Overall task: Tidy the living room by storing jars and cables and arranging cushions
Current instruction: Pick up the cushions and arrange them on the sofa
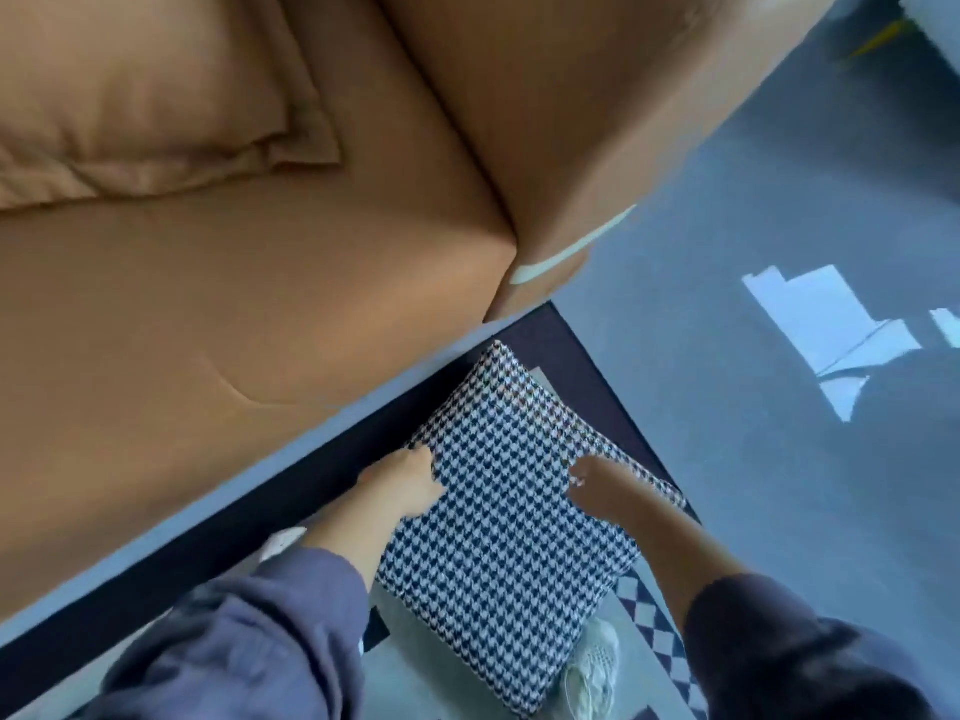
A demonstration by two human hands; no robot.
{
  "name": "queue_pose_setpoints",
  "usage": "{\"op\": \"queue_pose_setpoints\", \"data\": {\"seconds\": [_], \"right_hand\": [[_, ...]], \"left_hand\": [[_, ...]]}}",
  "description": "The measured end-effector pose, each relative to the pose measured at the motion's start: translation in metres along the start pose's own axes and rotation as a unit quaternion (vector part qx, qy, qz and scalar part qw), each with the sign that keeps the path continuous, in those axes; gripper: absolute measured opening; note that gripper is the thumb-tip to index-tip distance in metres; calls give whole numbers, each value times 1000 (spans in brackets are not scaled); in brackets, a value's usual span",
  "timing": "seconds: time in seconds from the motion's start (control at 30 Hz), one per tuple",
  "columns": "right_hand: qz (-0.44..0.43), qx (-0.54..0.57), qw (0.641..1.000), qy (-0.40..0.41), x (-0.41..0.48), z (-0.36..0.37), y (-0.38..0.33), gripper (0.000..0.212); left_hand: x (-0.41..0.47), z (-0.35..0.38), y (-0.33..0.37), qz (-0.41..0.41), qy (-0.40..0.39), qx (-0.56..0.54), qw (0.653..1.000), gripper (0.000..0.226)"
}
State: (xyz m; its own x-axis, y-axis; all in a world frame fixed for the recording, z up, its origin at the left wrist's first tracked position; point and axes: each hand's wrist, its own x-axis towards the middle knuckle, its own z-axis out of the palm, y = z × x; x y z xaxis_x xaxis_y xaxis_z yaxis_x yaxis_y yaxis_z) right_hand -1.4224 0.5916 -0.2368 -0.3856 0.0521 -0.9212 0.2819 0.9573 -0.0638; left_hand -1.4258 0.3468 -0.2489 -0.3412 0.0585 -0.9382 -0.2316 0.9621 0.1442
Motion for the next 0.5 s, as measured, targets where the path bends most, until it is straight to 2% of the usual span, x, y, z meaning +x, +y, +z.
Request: {"op": "queue_pose_setpoints", "data": {"seconds": [0.2,0.33,0.4,0.5], "right_hand": [[-4,64,997,49,89,42,2,74],[-11,69,996,50,127,60,-1,82],[-12,53,996,70,138,63,3,82],[0,51,996,75,136,58,6,80]], "left_hand": [[85,41,-14,-45,90,-37,994,88],[121,54,-17,-76,100,-108,986,88],[130,57,-18,-89,117,-92,985,86],[124,51,-11,-51,89,-119,988,86]]}}
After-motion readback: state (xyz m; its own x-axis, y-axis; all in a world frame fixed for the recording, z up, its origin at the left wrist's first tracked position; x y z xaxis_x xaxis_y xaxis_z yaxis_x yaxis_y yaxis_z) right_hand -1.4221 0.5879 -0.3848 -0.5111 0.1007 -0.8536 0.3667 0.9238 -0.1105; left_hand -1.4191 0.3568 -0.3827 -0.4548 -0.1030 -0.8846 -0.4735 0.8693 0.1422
